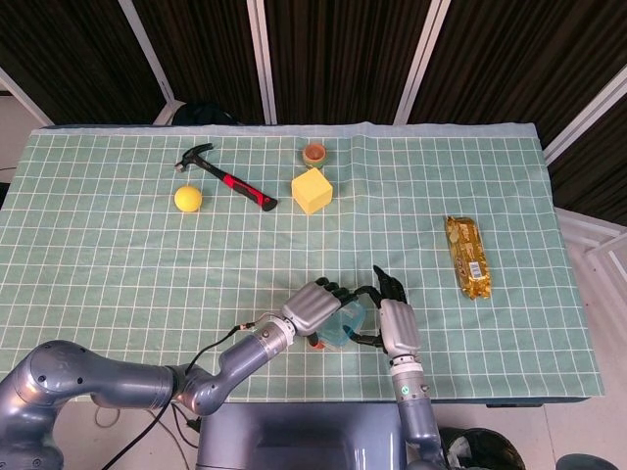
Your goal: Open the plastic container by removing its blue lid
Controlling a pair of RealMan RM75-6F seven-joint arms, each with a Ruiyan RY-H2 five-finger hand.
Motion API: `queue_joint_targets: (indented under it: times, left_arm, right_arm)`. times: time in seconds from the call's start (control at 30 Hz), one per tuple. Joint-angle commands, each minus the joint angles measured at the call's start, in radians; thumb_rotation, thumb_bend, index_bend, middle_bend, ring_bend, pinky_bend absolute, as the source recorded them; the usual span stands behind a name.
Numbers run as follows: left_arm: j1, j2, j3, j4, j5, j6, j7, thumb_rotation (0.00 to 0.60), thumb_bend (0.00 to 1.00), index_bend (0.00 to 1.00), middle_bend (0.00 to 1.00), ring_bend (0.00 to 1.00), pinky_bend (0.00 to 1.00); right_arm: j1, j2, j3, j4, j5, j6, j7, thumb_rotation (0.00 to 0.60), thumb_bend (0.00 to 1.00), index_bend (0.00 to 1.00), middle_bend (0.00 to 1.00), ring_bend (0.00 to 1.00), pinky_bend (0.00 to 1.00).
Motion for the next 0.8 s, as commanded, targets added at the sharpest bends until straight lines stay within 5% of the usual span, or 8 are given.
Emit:
queue_joint_targets:
  times: [0.03, 0.67, 0.8]
  left_arm:
    - [0.004, 0.007, -0.004, -0.008, 0.007, 0.019, 0.001, 0.600, 0.04, 0.05, 0.10, 0.10, 0.27]
    - [0.009, 0.028, -0.008, -0.021, -0.005, 0.047, 0.011, 0.600, 0.02, 0.03, 0.06, 0.07, 0.24]
    - [0.009, 0.027, -0.008, -0.017, -0.005, 0.047, 0.011, 0.600, 0.02, 0.03, 0.06, 0.07, 0.24]
  right_arm:
    - [-0.003, 0.002, 0.000, -0.008, 0.001, 0.003, 0.001, 0.600, 0.43, 0.53, 0.06, 0.00, 0.00]
    - [-0.026, -0.013, 0.034, -0.077, 0.088, 0.010, -0.002, 0.600, 0.51, 0.57, 0.09, 0.00, 0.00]
    - [-0.025, -0.013, 0.038, -0.079, 0.097, 0.010, -0.009, 0.600, 0.51, 0.65, 0.14, 0.00, 0.00]
